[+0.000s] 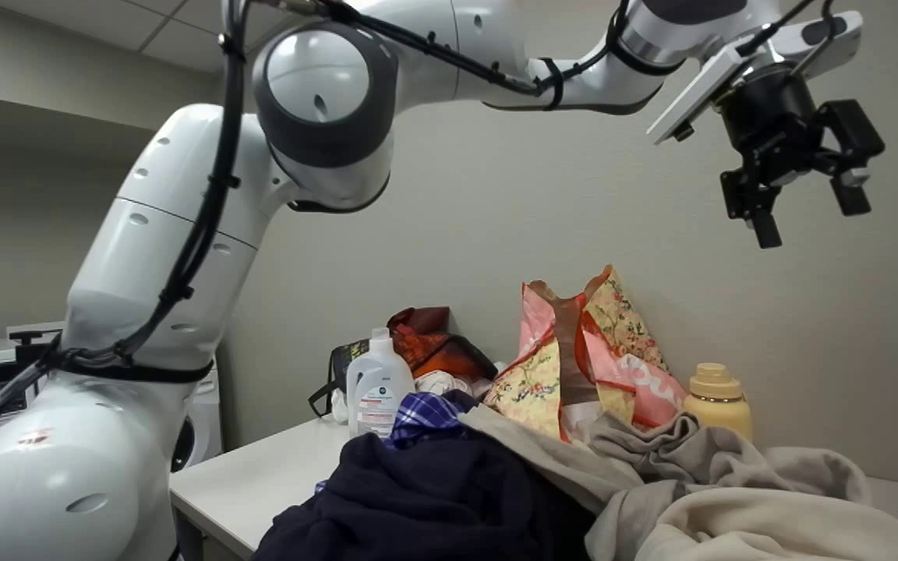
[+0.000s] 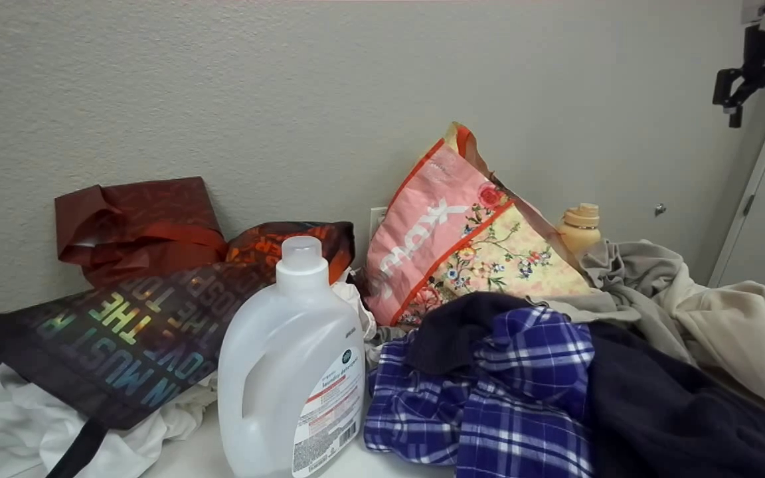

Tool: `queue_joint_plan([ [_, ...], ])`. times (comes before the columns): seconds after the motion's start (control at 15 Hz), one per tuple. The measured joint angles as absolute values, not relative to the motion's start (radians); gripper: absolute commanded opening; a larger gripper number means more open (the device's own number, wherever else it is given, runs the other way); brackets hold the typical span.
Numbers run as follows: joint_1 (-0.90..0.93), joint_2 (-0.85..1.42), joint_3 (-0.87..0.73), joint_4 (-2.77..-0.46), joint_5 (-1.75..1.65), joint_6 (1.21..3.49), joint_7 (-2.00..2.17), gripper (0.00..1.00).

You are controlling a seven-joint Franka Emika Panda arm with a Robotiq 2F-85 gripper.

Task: Separate the gray clothes from the blue clothes

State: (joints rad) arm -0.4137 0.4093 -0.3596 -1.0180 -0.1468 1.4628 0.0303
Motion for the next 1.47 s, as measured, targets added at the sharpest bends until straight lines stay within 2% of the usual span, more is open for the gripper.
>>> queue_joint_plan([
  [0.73, -0.278, -0.095, -0.319, -1.556, -0.297, 1.284, -0.060, 1.00],
  [1.13, -0.255, -0.373, -0.268, -1.893, -0.282, 1.276, -0.079, 1.00],
  [1.47, -0.251, -0.388, -0.271, -1.910, -0.282, 1.278, -0.073, 1.00],
])
